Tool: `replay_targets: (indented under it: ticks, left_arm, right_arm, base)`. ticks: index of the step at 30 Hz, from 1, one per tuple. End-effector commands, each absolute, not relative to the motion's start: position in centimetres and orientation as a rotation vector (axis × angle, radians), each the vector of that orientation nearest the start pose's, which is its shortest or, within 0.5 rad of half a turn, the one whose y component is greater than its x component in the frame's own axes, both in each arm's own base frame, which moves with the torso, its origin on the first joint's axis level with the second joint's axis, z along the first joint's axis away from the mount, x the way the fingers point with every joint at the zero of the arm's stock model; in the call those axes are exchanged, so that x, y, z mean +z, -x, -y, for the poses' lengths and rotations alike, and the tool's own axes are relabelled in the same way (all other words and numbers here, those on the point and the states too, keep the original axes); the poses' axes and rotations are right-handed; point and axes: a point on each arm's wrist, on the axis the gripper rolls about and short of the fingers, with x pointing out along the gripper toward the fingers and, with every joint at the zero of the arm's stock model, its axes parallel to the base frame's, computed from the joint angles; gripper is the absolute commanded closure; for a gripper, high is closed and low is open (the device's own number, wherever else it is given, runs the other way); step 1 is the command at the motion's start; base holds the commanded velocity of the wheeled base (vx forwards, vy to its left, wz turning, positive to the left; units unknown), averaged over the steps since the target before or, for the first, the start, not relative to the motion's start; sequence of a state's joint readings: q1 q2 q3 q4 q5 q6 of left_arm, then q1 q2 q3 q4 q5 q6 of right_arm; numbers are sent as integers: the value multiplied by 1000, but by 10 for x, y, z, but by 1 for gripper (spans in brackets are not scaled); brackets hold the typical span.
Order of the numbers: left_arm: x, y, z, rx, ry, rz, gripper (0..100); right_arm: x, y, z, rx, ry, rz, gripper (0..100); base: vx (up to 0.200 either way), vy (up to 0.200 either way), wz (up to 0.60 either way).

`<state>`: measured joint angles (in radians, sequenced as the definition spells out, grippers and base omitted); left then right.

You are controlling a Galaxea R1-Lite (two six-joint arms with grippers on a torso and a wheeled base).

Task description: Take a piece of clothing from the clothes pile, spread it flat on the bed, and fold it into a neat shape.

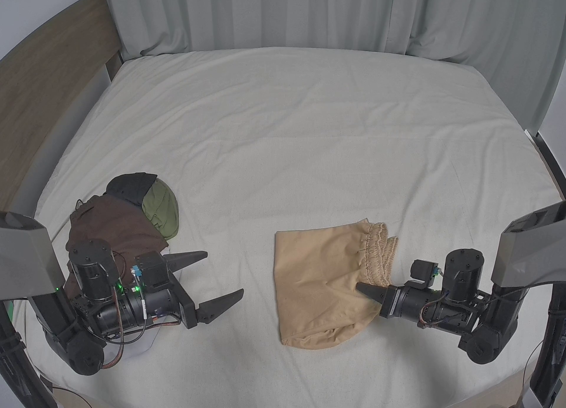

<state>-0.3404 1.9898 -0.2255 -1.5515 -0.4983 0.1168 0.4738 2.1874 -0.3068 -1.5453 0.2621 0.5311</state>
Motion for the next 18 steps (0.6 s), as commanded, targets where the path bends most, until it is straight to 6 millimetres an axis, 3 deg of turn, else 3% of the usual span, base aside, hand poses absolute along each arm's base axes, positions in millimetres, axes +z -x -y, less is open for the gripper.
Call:
replay_targets:
  ticks: [1,18]
  left_arm:
    - [67,-241,97,-847,-90,-171,0]
    - [72,-237,93,-835,-93,-158,0]
  right_arm:
    - [27,-253,-138,629,-467,-509,100]
    - [49,-247,-150,699,-475,-442,100]
  base:
    - [0,0,0]
    - [0,0,0]
